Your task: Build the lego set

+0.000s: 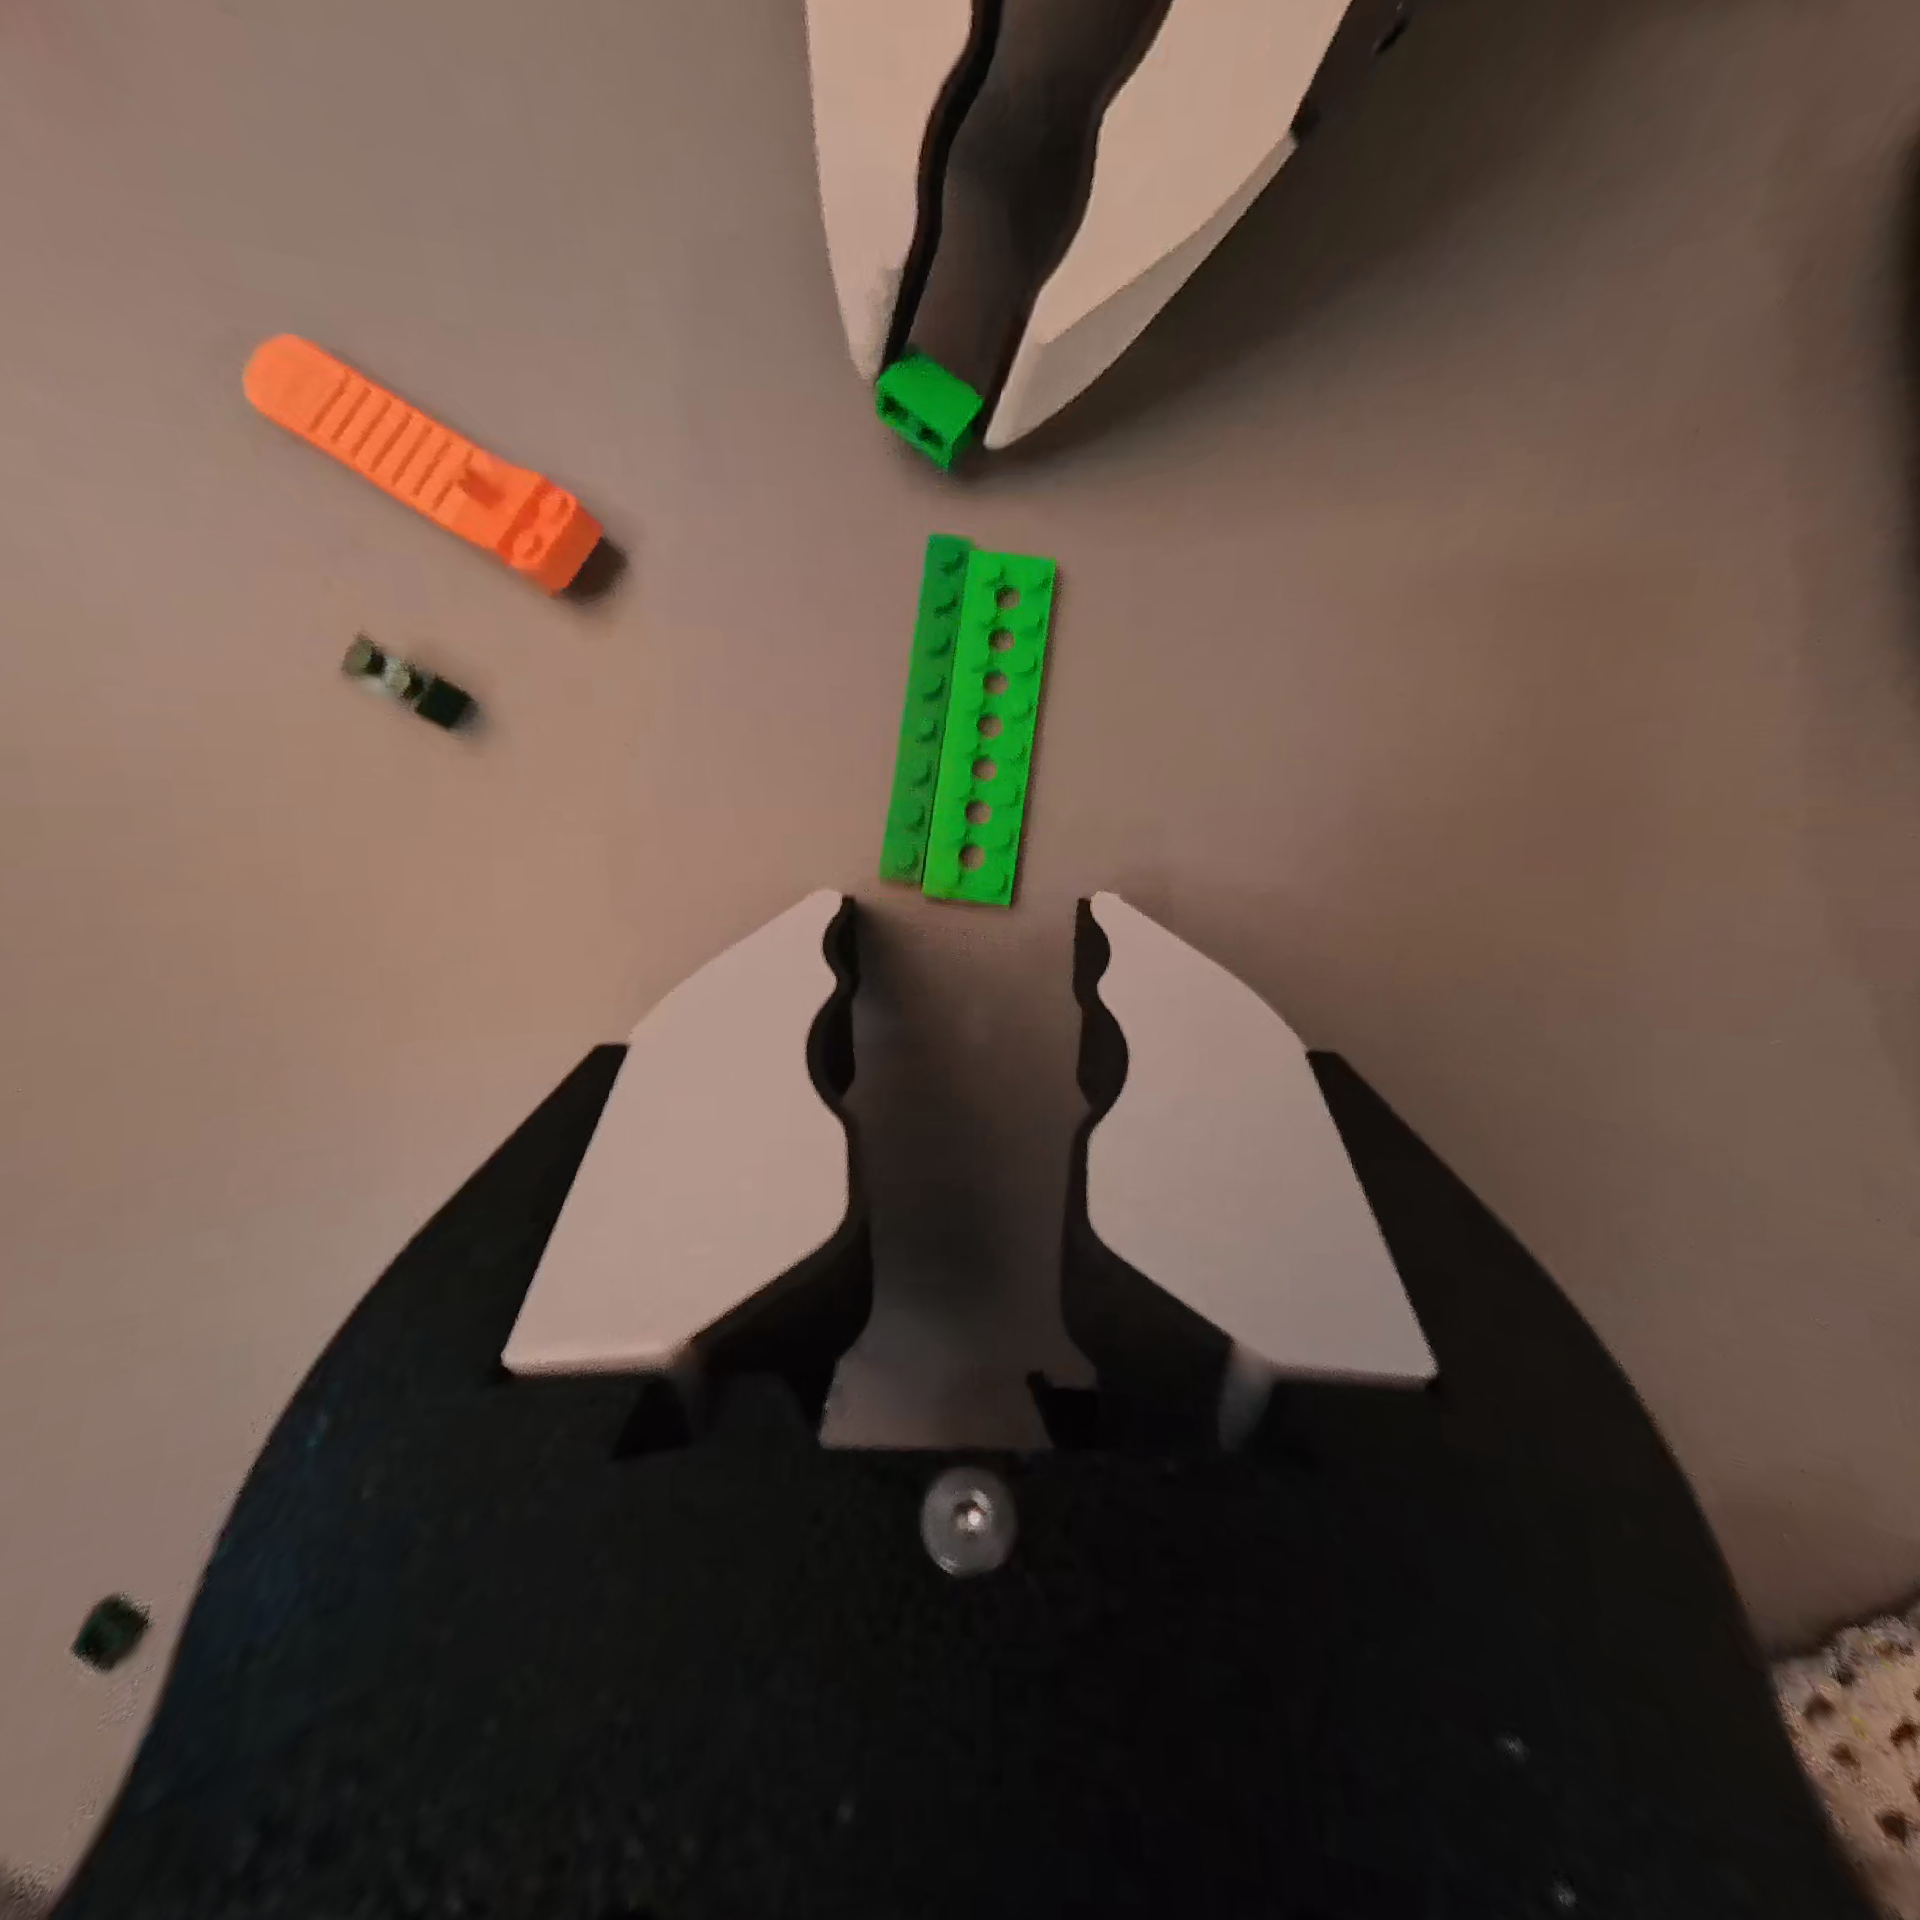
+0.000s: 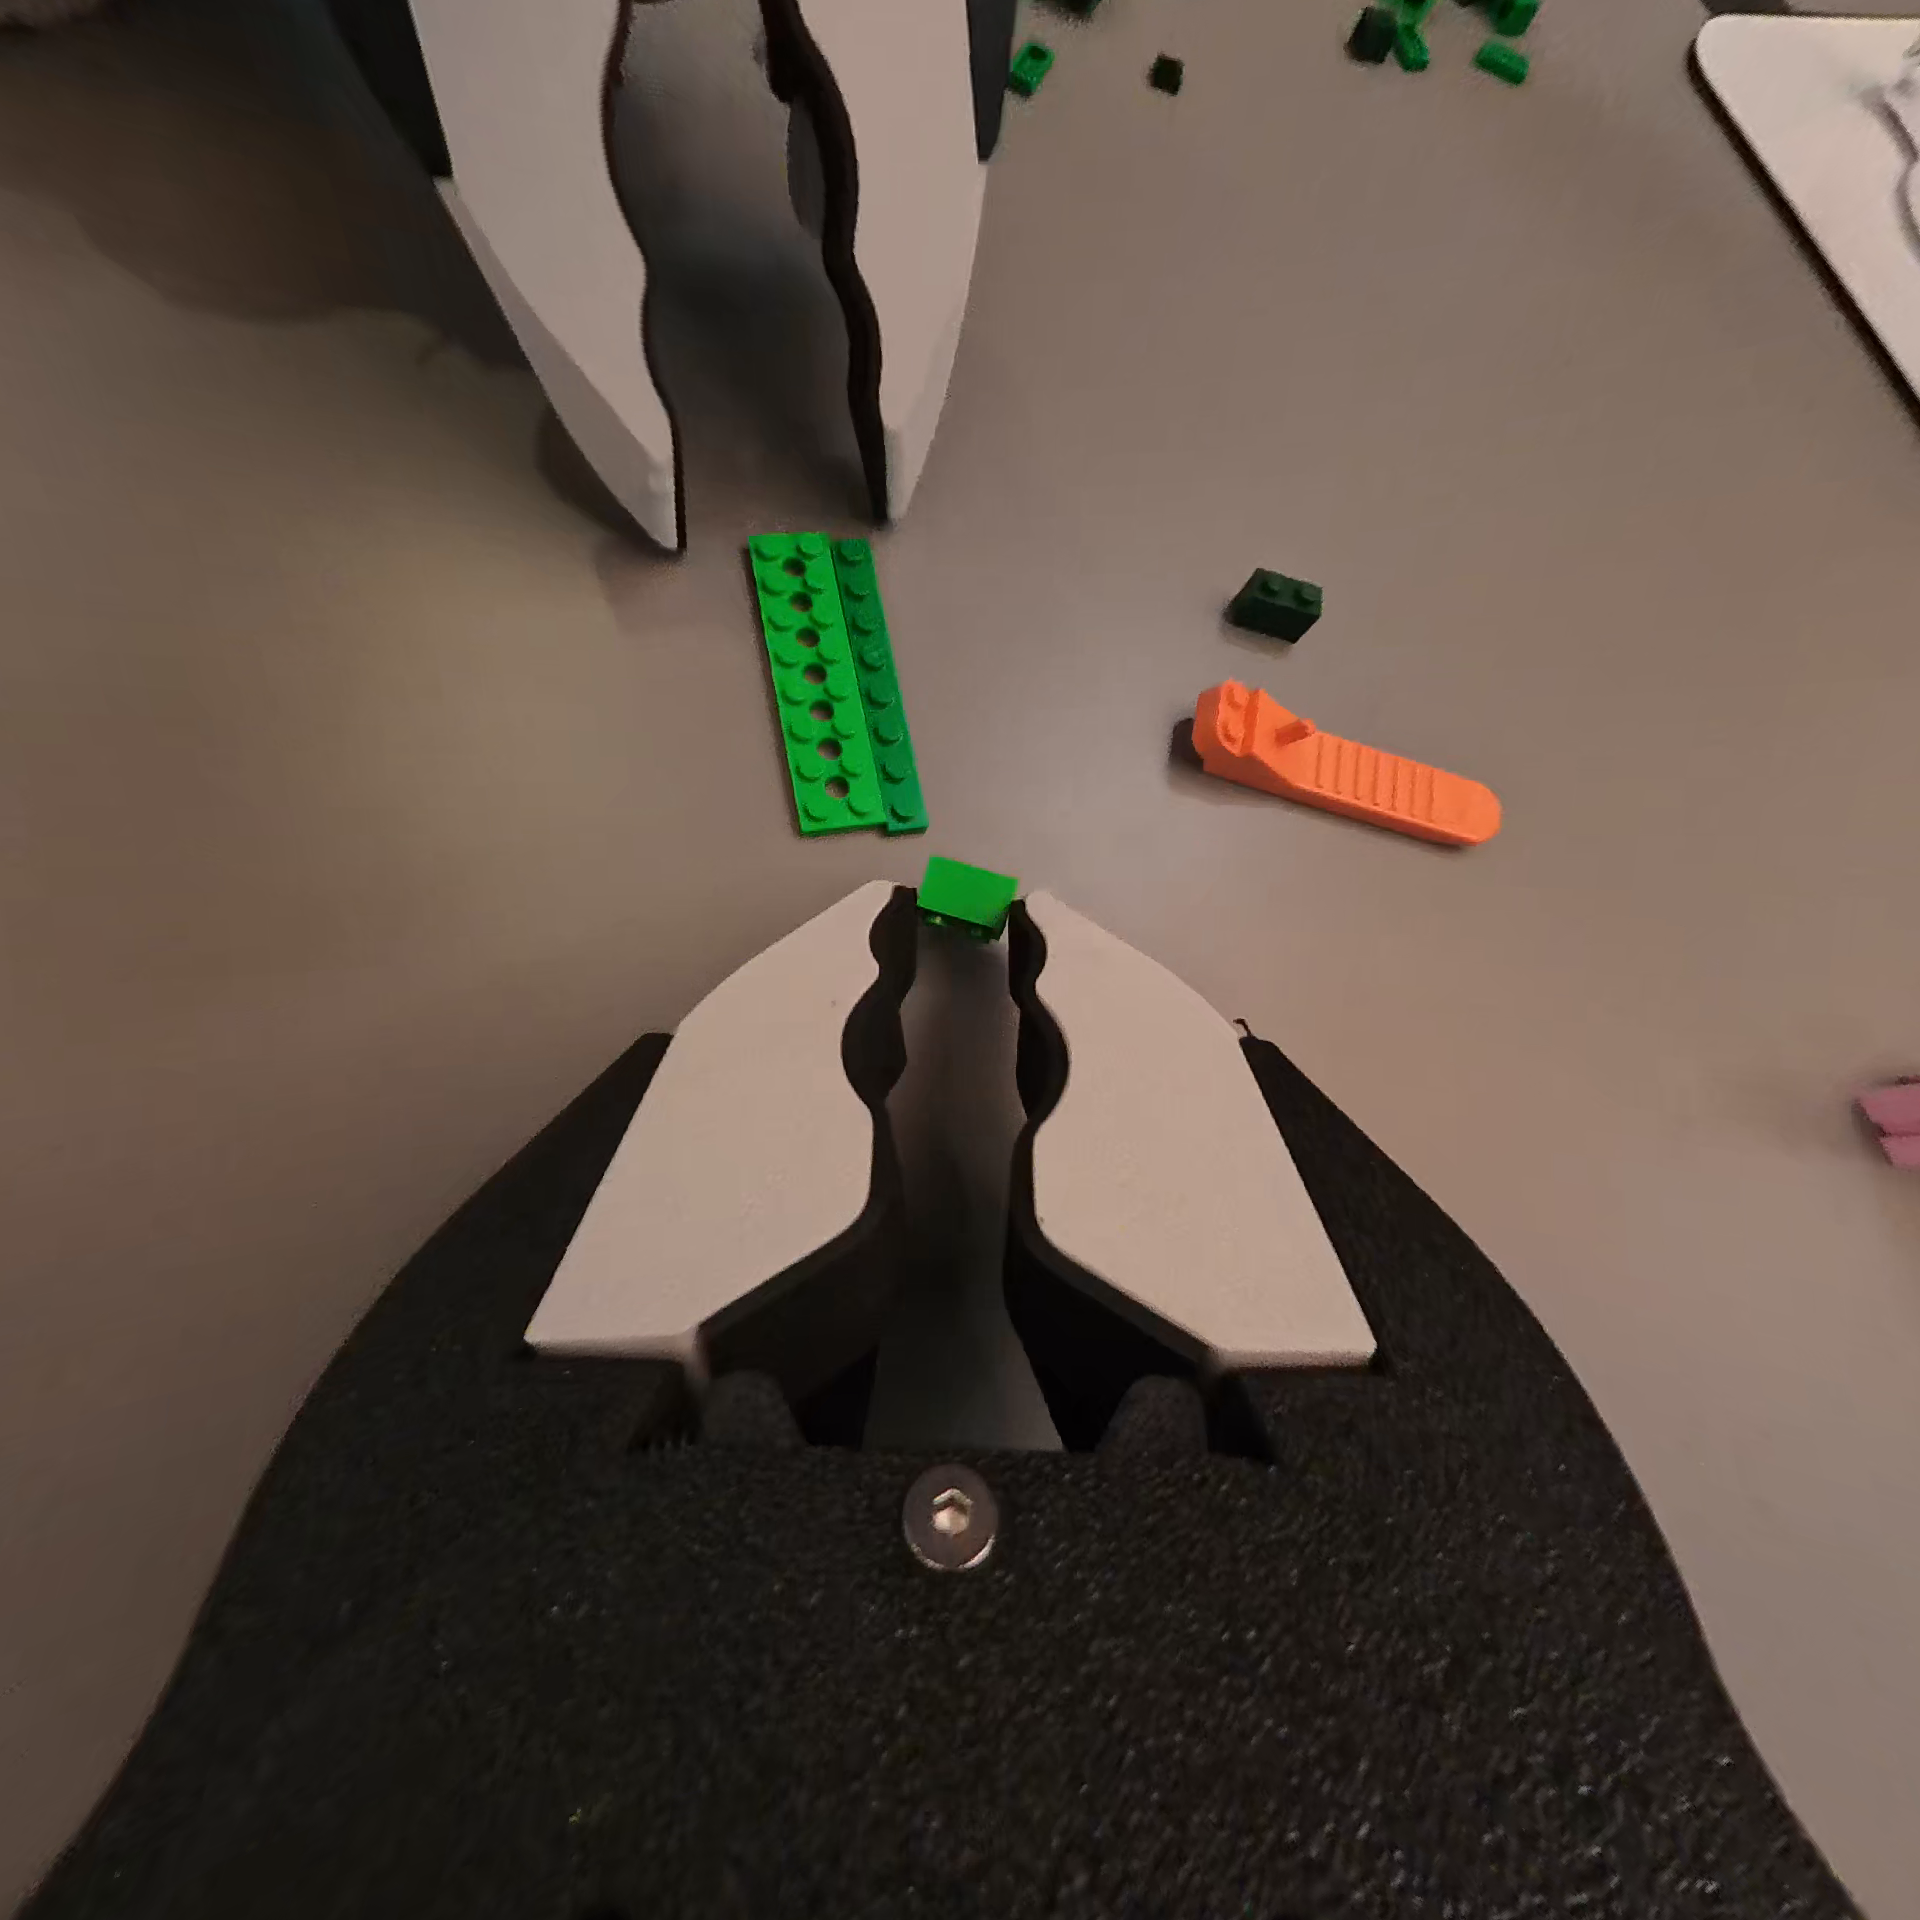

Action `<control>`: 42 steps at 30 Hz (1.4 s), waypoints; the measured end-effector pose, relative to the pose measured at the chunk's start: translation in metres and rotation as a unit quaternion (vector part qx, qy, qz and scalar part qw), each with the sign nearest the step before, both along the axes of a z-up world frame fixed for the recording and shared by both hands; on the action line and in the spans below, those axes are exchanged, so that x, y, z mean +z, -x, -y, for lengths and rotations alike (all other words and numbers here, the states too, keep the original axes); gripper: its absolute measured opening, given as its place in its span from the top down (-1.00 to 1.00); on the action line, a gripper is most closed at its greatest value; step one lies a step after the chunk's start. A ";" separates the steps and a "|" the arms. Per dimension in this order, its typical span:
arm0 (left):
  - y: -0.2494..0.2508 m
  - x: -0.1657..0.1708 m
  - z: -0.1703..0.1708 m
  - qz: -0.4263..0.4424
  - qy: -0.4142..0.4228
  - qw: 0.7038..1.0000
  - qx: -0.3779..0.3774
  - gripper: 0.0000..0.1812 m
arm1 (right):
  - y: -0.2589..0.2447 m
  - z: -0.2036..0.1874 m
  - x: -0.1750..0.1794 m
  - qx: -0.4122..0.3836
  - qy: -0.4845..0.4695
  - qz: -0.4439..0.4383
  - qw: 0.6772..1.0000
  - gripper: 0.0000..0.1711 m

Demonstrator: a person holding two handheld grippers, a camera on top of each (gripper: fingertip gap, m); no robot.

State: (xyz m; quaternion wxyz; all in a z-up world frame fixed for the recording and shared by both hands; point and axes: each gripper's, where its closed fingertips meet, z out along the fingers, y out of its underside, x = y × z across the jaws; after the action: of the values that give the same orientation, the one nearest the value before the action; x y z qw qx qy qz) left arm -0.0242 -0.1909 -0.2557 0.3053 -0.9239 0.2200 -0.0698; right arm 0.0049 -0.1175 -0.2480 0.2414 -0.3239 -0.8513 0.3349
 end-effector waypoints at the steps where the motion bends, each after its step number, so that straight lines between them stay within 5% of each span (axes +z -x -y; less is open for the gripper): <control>1: 0.002 0.000 0.005 0.002 0.004 1.000 0.004 0.59 | 0.000 0.001 0.001 0.001 -0.002 -0.001 1.000 0.80; 27: -0.016 0.017 0.001 0.054 -0.041 0.998 -0.001 0.64 | 0.003 0.005 0.017 0.014 0.000 -0.051 0.999 0.81; 42: -0.010 0.002 0.016 0.040 0.009 0.999 -0.004 0.67 | -0.017 0.025 -0.003 0.073 0.021 0.073 0.994 0.81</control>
State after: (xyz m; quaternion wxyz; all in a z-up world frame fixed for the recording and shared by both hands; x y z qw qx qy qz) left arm -0.0141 -0.2065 -0.2532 0.3054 -0.9220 0.2112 -0.1097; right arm 0.0221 -0.1420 -0.2508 0.1466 -0.2890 -0.8809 0.3450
